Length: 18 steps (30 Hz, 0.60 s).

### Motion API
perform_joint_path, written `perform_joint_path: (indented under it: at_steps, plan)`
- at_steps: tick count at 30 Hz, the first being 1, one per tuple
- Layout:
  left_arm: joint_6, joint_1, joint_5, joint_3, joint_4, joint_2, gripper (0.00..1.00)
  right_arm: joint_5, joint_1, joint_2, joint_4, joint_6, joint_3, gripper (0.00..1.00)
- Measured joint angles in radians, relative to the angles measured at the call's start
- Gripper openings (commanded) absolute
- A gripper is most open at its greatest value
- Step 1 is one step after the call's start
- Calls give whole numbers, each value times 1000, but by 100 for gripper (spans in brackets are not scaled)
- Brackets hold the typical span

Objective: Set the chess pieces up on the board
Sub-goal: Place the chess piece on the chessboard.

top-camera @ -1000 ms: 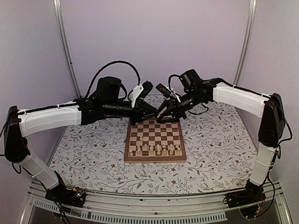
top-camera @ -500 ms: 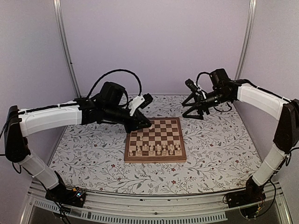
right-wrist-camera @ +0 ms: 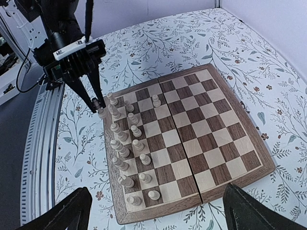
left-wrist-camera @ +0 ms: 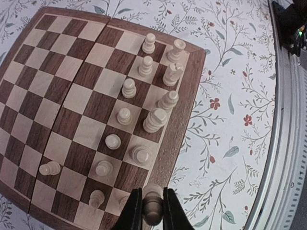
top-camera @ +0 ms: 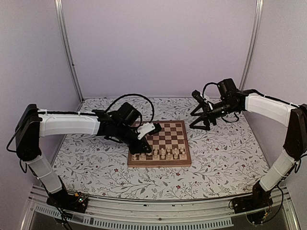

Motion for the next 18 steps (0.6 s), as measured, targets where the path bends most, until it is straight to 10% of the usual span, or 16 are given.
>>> perform_joint_path:
  at_steps: [18]
  plan:
    - [14,-11,-46,-3,0,62,14,16,0,0,9,-11,-9,99]
